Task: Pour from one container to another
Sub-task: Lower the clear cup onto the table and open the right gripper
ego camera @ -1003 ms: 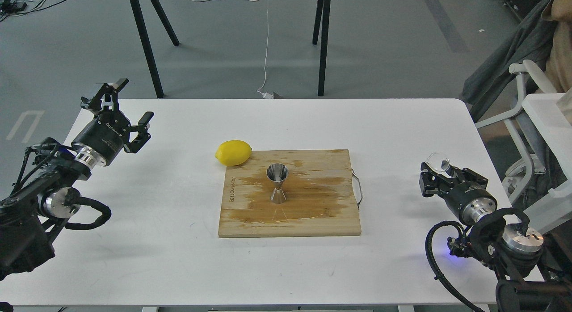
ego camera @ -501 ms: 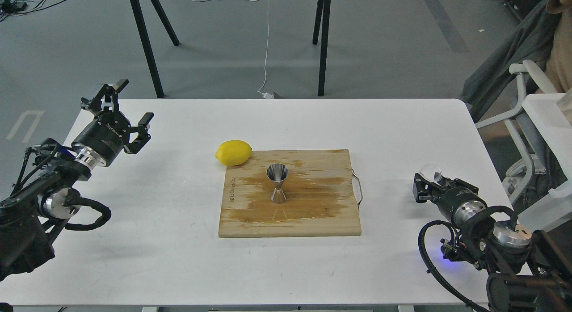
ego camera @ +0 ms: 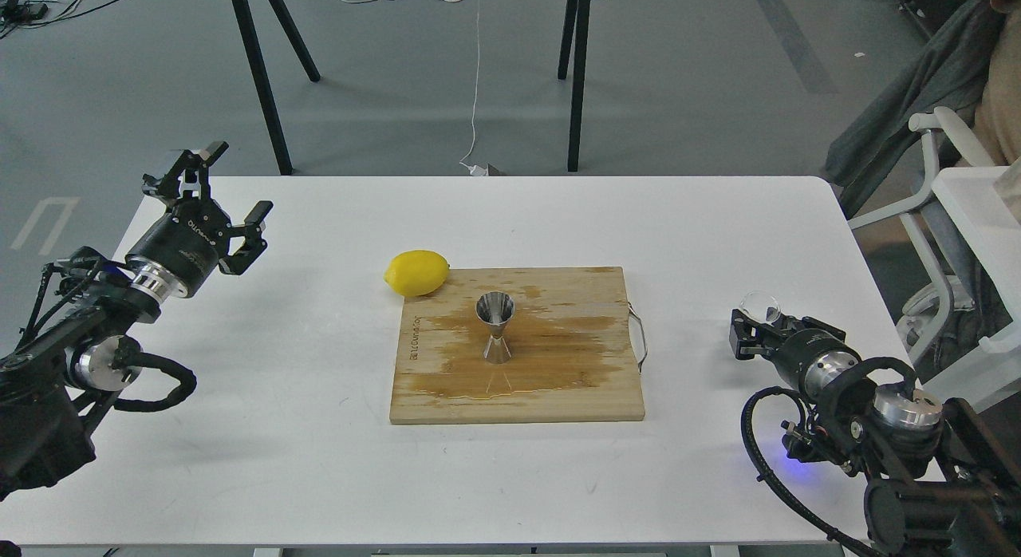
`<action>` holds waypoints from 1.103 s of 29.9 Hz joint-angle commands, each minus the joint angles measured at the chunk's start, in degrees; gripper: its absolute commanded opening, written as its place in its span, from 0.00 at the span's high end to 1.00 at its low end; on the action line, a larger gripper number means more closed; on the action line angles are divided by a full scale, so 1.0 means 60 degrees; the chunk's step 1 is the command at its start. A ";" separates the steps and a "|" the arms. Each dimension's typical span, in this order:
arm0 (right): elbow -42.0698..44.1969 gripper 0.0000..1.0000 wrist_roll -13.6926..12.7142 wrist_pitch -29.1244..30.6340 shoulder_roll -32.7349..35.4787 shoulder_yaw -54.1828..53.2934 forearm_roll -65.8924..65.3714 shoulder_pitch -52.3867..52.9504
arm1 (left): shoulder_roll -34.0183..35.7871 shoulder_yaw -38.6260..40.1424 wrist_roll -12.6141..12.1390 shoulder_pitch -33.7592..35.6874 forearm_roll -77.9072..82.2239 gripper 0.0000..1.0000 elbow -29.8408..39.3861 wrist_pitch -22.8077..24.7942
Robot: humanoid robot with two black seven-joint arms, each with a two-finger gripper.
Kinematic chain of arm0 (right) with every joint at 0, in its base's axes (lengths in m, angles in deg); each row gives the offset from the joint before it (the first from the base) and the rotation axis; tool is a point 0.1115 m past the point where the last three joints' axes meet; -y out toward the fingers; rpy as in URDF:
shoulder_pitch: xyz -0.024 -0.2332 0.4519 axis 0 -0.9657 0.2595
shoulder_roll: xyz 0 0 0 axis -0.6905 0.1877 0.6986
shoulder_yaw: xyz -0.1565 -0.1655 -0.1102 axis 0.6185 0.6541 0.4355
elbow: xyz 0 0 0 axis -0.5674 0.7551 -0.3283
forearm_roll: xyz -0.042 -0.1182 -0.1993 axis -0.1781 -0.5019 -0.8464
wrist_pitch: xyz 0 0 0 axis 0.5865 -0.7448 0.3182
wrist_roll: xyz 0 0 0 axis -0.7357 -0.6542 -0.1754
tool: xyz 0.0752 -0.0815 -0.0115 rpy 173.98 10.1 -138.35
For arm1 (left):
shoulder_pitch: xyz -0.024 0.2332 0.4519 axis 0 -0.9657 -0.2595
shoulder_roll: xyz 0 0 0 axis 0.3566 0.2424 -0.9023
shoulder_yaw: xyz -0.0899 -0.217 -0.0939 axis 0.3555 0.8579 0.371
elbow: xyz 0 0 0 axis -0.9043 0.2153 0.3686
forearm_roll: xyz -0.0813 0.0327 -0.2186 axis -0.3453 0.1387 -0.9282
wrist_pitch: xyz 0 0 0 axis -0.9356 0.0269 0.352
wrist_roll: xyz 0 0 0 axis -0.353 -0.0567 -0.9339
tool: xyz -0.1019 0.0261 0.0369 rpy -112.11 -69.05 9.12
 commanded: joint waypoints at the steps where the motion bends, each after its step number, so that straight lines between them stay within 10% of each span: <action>1: -0.0001 0.51 -0.0001 -0.0007 0.0000 0.0013 -0.0001 -0.0002 | 0.0001 0.0001 0.0000 0.0005 0.0000 0.00 0.0000 0.0000; 23: 0.0013 0.47 -0.0016 -0.0432 0.0015 0.0042 -0.0015 0.0013 | 0.0016 0.0001 0.0000 0.0005 0.0000 0.00 0.0000 0.0000; 33: -0.0060 0.23 -0.0016 -0.0695 0.0015 0.0042 -0.0001 0.0028 | 0.0016 -0.0014 0.0000 0.0005 0.0000 0.00 0.0000 0.0000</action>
